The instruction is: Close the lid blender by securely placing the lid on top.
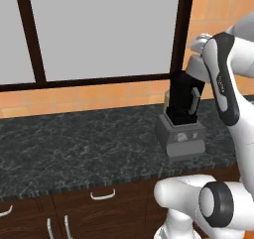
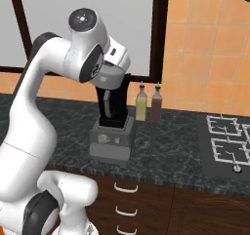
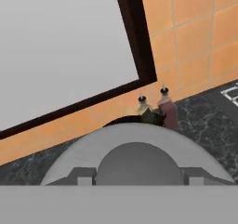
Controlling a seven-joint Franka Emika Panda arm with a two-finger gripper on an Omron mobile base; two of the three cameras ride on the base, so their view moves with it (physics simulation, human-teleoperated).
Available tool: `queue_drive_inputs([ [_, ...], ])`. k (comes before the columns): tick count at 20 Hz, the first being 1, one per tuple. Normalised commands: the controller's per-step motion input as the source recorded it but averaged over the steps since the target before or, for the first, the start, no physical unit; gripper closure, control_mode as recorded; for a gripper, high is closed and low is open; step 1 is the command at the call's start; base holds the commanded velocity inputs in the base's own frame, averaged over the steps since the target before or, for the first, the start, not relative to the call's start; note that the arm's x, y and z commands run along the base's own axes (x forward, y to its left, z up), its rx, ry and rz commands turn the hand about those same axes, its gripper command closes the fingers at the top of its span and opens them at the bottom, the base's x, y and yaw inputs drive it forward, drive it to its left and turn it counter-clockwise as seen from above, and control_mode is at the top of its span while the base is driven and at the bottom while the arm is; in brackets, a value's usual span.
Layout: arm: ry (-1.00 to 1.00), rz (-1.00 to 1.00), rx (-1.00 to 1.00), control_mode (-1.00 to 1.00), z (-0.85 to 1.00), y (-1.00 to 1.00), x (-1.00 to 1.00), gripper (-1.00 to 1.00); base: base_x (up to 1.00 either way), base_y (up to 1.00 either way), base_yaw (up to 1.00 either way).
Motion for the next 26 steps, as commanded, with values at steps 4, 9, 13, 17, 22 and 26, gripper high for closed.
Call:
queue_drive_inputs([
  [4,0.00,0.00,-0.16,-1.00,0.12,0.07,0.25,1.00,0.00,0.00,0.00],
  [9,0.00,0.00,-0.15,-1.00,0.00,0.03,0.50,1.00,0.00,0.00,0.00],
  [13,0.00,0.02,-0.12,-1.00,0.02,0.05,0.62,1.00,0.00,0.00,0.00],
  [17,0.00,0.00,-0.11,-1.00,0.00,0.07,0.56,1.00,0.00,0.00,0.00],
  [22,0.00,0.01,-0.09,-1.00,0.00,0.01,0.55,1.00,0.00,0.00,0.00],
  [26,-0.01,0.01,-0.07,-1.00,0.03,0.12,-0.03,1.00,0.00,0.00,0.00],
])
